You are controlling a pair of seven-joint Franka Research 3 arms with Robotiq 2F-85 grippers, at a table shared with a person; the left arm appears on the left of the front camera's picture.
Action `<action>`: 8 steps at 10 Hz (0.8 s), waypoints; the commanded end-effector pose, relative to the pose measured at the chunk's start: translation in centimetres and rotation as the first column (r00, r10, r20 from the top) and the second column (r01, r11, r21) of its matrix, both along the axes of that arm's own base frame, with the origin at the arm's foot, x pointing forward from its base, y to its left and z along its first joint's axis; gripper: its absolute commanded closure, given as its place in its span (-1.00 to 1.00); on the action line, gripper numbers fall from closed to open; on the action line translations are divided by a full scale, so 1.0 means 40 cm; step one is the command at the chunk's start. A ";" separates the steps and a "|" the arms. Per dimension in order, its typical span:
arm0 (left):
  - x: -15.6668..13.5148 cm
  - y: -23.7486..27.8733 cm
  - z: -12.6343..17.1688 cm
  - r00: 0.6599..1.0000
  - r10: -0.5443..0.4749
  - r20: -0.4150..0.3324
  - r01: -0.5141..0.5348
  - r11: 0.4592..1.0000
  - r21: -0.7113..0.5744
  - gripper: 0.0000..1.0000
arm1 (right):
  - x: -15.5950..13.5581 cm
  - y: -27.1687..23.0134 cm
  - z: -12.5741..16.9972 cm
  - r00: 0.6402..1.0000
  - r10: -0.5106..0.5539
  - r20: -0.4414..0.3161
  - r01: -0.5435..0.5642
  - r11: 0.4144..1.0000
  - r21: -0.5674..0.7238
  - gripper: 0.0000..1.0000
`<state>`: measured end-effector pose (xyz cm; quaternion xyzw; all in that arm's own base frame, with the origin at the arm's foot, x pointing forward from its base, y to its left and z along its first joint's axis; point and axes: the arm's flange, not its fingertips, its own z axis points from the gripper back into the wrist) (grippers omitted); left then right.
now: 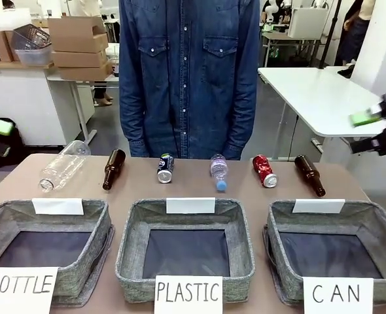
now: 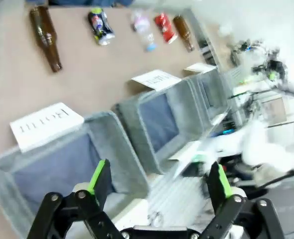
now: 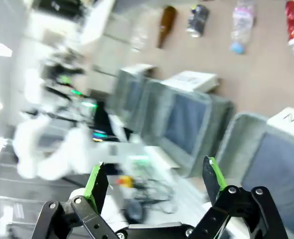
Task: Sort the can waste into the basket.
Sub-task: Pick up the can waste from the table and place it in the right Fabric basket.
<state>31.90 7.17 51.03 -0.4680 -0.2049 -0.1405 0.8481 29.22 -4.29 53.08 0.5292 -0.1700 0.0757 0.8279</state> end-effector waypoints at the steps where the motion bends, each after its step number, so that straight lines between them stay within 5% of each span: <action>1: 0.045 0.050 -0.072 0.968 0.162 -0.189 -0.209 0.942 -0.263 -1.00 | 0.007 -0.056 -0.012 0.965 -0.192 -0.180 0.245 0.906 0.345 -1.00; 2: 0.045 0.084 -0.084 0.941 0.275 -0.198 -0.332 0.861 -0.385 -1.00 | 0.002 -0.059 -0.014 0.947 -0.276 -0.165 0.315 0.901 0.298 -1.00; 3: 0.044 0.092 -0.073 0.931 0.345 -0.119 -0.360 0.812 -0.459 -1.00 | -0.011 -0.060 0.003 0.997 -0.054 -0.059 0.063 0.987 0.148 -1.00; 4: 0.018 0.105 -0.081 0.974 0.152 -0.170 -0.192 0.947 -0.256 -1.00 | -0.011 -0.060 0.003 0.997 -0.054 -0.059 0.063 0.987 0.148 -1.00; 8: 0.018 0.105 -0.081 0.974 0.152 -0.170 -0.192 0.947 -0.256 -1.00 | -0.011 -0.060 0.003 0.997 -0.054 -0.059 0.063 0.987 0.148 -1.00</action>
